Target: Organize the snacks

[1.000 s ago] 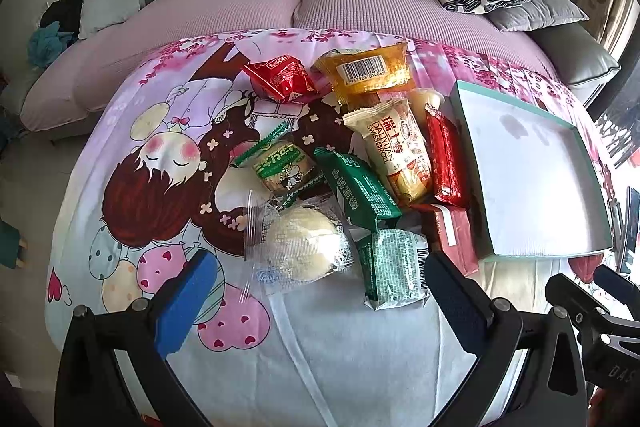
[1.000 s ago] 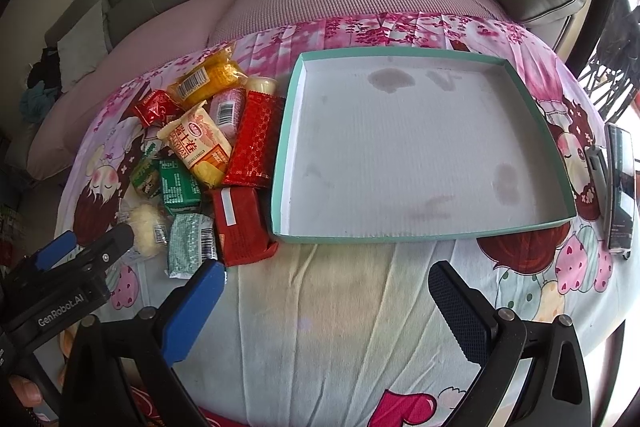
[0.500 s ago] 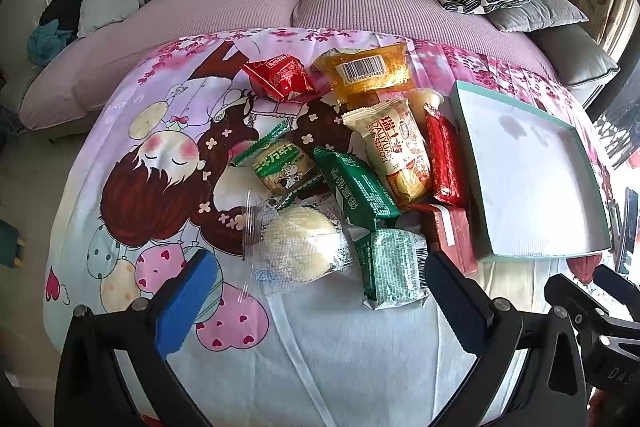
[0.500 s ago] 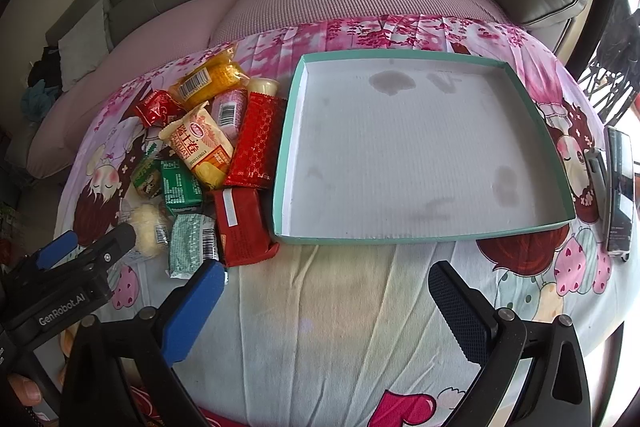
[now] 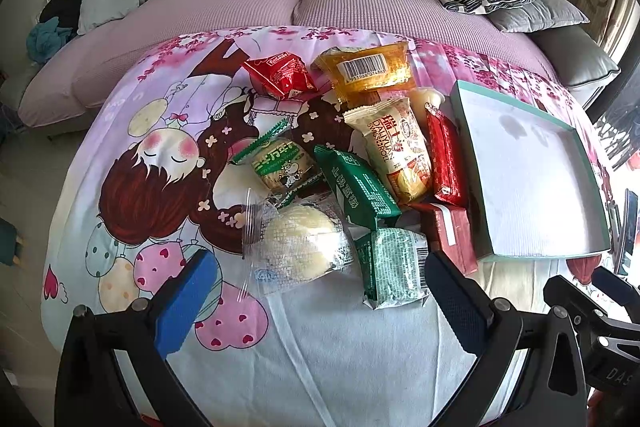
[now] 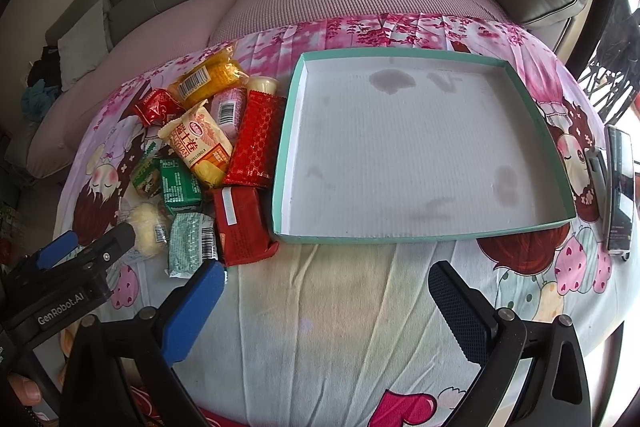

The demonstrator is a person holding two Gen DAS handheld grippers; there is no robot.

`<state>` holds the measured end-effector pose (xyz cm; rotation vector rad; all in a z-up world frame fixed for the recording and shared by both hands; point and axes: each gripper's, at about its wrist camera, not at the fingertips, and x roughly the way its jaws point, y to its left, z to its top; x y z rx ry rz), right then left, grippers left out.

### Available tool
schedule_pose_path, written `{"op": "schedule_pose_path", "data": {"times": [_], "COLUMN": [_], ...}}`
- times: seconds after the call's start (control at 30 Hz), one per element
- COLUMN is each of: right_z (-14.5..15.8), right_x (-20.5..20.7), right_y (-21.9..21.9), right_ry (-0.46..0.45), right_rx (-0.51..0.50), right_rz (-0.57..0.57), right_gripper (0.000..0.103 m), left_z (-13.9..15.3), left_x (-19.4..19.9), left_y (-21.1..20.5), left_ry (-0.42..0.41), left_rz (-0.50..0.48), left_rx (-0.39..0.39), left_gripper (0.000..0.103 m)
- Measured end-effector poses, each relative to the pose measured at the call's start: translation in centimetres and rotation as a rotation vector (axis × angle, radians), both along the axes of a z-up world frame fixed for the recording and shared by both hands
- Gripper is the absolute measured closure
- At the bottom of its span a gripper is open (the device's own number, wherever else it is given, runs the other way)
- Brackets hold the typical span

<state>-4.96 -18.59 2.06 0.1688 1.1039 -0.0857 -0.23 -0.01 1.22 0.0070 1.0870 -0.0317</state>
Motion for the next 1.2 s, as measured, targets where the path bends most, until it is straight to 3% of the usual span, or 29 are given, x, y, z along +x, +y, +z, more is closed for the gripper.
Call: {"op": "schedule_pose_path", "data": {"times": [0.7,1.03,1.2], "right_z": [-0.3,-0.3,-1.1], "right_x": [-0.2,1.5,2.7], "right_y": [0.0,1.3,3.7], "right_ry": [0.005,0.025,0.045], "right_rx": [-0.002,0.030,0.020], "right_rz": [0.004,0.040,0.090], "right_gripper": [0.000,0.000,0.000], "left_z": [-0.1,2.5,1.4], "left_x": [0.4,3.3,4.3], "left_y": [0.8,5.5,6.4], "left_ry": [0.012,-0.010,0.039], "left_rz": [0.012,0.064,0.028], "left_rx": [-0.040,-0.105,-0.111], "left_gripper": [0.000,0.000,0.000]}}
